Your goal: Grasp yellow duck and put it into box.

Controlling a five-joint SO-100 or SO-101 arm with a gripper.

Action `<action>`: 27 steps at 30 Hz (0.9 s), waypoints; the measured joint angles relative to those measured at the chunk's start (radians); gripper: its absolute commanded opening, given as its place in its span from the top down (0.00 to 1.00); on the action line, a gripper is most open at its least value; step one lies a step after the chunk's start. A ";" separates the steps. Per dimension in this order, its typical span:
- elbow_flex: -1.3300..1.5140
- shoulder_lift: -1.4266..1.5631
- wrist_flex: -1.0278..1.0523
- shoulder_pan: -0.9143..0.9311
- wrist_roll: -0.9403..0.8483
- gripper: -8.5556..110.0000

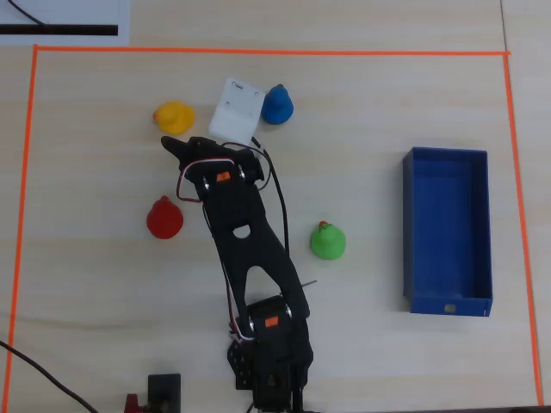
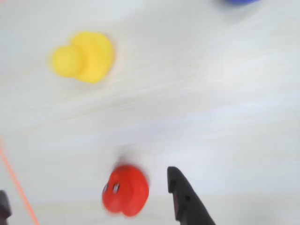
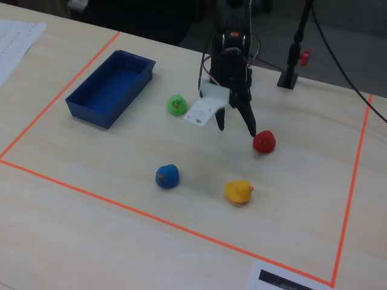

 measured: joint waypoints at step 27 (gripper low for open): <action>-0.380 -0.491 -0.137 -0.101 0.103 0.58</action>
